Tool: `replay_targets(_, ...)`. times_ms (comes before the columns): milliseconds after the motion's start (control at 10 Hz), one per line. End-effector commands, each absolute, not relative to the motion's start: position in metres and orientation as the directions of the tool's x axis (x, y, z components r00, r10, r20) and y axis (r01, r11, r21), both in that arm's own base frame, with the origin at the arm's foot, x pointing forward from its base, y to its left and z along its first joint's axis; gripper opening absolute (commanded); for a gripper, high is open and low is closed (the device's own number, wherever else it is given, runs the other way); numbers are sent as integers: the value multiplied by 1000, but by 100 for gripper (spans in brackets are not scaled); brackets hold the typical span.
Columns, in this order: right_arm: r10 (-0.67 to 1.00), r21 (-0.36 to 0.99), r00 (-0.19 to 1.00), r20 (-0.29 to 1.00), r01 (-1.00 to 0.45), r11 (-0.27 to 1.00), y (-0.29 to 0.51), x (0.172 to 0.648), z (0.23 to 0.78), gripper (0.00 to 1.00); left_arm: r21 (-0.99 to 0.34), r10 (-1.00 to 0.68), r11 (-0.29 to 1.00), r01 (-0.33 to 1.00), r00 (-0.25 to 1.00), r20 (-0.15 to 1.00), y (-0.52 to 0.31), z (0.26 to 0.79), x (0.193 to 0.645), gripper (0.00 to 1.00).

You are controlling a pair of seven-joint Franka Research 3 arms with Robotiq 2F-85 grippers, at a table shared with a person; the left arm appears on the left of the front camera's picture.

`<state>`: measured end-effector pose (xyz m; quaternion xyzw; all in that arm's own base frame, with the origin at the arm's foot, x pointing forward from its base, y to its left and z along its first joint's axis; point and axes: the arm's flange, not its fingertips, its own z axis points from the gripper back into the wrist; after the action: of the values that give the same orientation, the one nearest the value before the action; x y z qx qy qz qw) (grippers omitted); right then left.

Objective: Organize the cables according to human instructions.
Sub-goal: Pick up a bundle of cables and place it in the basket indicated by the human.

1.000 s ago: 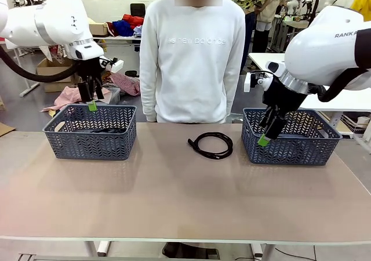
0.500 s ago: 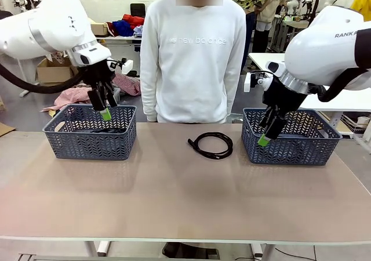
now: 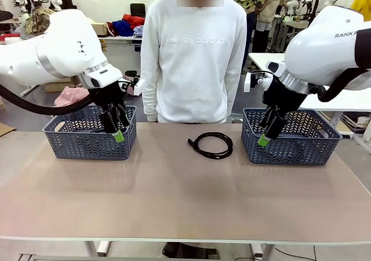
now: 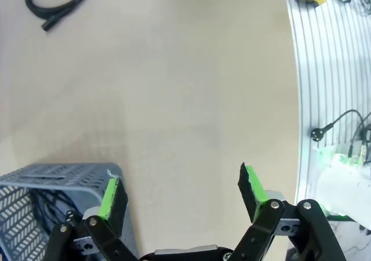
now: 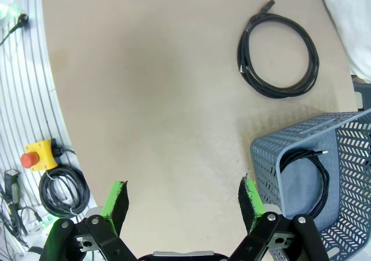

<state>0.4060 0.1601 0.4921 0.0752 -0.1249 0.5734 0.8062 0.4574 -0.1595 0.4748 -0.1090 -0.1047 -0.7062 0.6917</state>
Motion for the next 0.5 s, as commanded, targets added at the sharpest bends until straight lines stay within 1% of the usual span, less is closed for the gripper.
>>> replay_targets(0, 907, -24, 311, 285, -943, 331, 162, 407, 495, 100, -46, -953, -33, 998, -18, 302, -160, 472, 456, 100)
replay_targets(100, 907, -24, 311, 285, -943, 331, 162, 407, 495, 100, -3, -954, -21, 1000, -19, 299, -160, 475, 457, 100)
replay_targets(400, 907, -24, 311, 285, -943, 331, 162, 407, 495, 100, -3, -954, -21, 1000, -19, 299, -160, 475, 457, 100)
